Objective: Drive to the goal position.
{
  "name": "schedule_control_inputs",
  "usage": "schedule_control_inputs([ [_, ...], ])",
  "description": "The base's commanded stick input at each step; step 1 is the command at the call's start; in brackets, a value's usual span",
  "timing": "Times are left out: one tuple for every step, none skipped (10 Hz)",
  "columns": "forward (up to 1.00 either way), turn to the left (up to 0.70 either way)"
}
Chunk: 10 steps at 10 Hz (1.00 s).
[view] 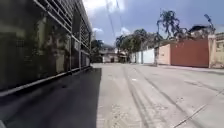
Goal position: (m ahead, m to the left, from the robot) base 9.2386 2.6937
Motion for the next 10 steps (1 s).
schedule_control_inputs([
  [1.00,0.00],
  [1.00,0.00],
  [1.00,0.00],
  [1.00,0.00],
  [1.00,0.00],
  [1.00,0.00],
  [1.00,0.00],
  [1.00,0.00],
  [1.00,0.00],
  [1.00,0.00],
])
